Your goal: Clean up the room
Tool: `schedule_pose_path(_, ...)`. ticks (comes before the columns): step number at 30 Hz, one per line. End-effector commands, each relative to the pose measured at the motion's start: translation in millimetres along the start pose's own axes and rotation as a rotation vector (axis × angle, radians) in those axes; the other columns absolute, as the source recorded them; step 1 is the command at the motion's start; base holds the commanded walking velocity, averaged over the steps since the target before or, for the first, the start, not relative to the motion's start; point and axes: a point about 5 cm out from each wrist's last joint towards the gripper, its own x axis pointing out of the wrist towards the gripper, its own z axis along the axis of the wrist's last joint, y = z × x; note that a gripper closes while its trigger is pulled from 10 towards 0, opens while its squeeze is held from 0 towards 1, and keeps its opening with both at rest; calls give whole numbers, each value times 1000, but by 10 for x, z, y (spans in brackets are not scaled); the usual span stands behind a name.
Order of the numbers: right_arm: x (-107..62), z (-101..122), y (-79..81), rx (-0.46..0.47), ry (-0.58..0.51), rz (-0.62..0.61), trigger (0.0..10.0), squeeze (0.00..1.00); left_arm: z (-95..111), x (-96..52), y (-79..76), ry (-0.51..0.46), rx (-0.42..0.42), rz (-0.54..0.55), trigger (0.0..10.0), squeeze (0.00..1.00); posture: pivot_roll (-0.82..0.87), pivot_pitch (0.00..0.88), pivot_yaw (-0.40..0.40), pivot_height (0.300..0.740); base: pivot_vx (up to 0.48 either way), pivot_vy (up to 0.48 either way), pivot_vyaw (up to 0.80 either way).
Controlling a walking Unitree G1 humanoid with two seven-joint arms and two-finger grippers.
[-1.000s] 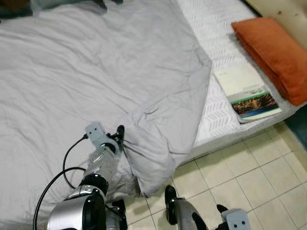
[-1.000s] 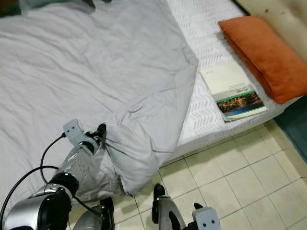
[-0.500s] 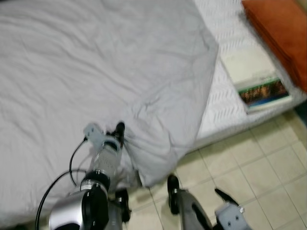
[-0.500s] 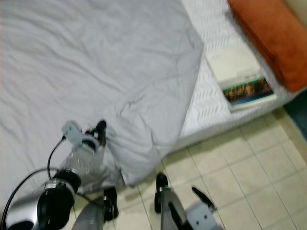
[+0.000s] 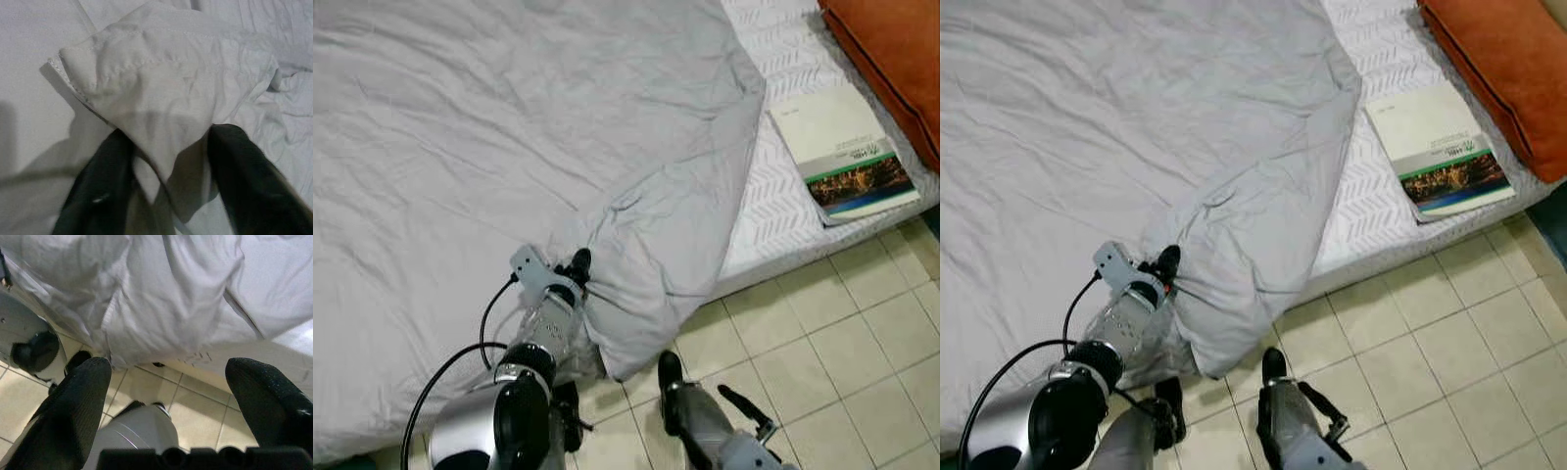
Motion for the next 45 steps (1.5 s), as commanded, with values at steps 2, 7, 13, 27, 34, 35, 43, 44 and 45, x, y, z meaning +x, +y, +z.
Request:
schedule_pose_path(2, -88, -115, 137, 29, 45, 19, 10000, 0, -201, -78, 185, 78, 30, 57, 0, 0, -361, 574, 21, 740, 0, 0, 0)
schedule_pose_path(7, -93, -138, 71, 31, 53, -12, 10000, 0, -149, -88, 260, 63, 46, 92, 0, 0, -360, 575, 18, 740, 0, 0, 0)
schedule_pose_path(13, -97, -200, -10, 50, 71, -55, 10000, 0, -126, -94, 278, 72, 245, 81, 0, 0, -340, 523, 35, 740, 0, 0, 0)
schedule_pose_path(27, 101, -308, -483, 97, 87, -155, 10000, 0, -129, -69, 141, 86, 590, -16, 10000, 0, -285, 241, 91, 740, 0, -206, 0)
schedule_pose_path(34, 237, -335, -608, 112, 88, -145, 10000, 0, -337, -96, 64, 142, 609, -76, 10000, 0, -275, 200, 99, 740, 0, -480, 0)
schedule_pose_path(35, 250, -335, -612, 113, 86, -143, 10000, 0, -384, -106, 49, 158, 613, -101, 10000, 0, -275, 198, 103, 740, 0, -480, 0)
schedule_pose_path(43, 256, -365, -522, 111, 96, -77, 10000, 0, -721, -211, 28, 250, 687, -175, 10000, 0, -284, 197, 116, 740, 0, -480, 0)
schedule_pose_path(44, 253, -369, -521, 112, 97, -77, 10000, 0, -750, -221, 23, 258, 694, -183, 10000, 0, -284, 197, 116, 740, 0, -480, 0)
schedule_pose_path(45, 252, -376, -523, 114, 99, -79, 10000, 0, -785, -233, 17, 268, 697, -193, 10000, 0, -288, 195, 118, 740, 0, -480, 0)
